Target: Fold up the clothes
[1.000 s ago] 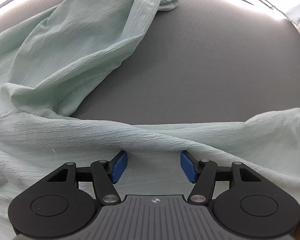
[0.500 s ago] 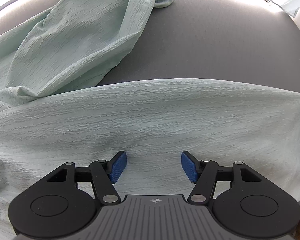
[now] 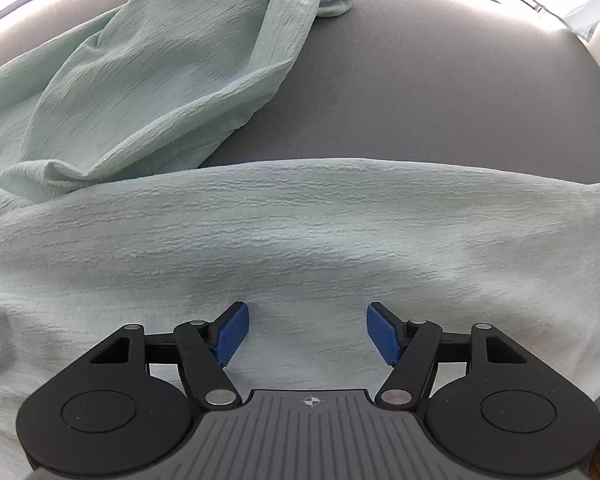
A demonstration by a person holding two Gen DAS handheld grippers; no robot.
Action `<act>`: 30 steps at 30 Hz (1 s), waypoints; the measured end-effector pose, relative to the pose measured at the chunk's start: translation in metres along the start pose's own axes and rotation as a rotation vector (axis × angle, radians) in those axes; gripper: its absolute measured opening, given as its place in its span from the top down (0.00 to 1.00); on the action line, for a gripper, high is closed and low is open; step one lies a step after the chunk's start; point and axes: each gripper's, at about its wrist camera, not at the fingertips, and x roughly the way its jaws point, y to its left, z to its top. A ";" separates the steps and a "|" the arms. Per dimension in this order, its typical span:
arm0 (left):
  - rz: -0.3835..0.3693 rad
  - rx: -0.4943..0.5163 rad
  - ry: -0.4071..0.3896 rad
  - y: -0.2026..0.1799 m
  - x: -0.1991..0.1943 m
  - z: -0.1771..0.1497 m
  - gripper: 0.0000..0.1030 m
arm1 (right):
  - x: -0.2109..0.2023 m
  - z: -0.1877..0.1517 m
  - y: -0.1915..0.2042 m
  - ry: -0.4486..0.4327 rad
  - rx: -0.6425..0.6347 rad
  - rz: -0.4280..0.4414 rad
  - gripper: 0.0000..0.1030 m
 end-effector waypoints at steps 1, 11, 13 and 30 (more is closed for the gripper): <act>-0.005 -0.002 0.000 0.000 0.000 -0.002 0.32 | -0.013 -0.006 -0.016 0.009 0.037 -0.022 0.40; -0.031 0.027 0.003 -0.011 0.009 -0.003 0.31 | -0.103 -0.121 -0.101 0.205 0.230 -0.164 0.41; -0.030 0.048 0.009 -0.017 0.010 -0.004 0.31 | -0.117 -0.143 -0.106 0.231 0.254 -0.179 0.43; -0.060 0.163 0.047 -0.041 0.012 -0.020 0.31 | -0.056 -0.098 -0.098 0.275 0.103 0.026 0.47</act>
